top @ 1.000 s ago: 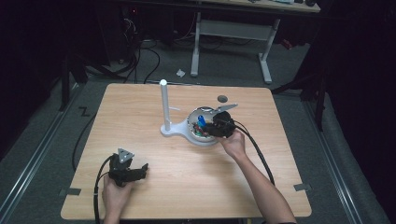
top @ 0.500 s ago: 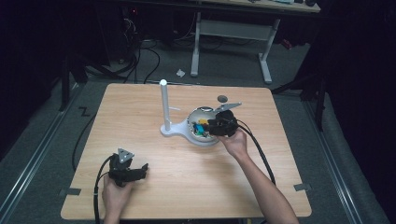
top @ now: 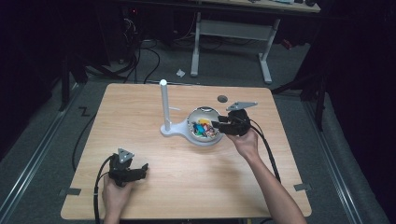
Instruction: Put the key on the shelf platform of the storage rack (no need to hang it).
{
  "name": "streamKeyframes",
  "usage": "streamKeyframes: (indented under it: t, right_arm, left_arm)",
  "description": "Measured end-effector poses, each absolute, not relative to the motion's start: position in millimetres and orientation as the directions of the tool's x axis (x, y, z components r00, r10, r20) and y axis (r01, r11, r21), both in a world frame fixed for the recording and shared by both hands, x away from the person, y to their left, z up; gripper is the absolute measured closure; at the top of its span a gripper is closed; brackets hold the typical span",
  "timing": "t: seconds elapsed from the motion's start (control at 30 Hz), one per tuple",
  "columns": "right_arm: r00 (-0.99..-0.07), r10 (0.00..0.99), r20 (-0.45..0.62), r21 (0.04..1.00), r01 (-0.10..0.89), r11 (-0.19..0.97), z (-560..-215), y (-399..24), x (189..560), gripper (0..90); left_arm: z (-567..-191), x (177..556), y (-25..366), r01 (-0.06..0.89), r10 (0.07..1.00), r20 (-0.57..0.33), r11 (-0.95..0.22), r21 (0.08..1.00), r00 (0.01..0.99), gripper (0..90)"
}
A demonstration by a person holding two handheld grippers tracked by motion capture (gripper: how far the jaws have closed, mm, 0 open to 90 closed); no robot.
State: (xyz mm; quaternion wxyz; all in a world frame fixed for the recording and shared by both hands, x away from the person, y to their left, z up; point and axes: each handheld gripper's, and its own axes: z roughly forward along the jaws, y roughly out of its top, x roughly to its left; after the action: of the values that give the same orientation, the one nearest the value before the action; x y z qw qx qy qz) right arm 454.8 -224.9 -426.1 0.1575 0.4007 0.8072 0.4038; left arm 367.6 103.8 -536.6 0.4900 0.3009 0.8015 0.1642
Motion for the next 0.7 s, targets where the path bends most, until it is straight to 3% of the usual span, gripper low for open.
streamKeyframes:
  t: [0.7]
  right_arm:
    - [-0.559,0.821,0.112,0.829,0.508,0.233,-410,-280,425,57.8]
  left_arm:
    - [-536,368,104,0.320,0.641,-0.688,0.767,0.556,-0.341,14.6]
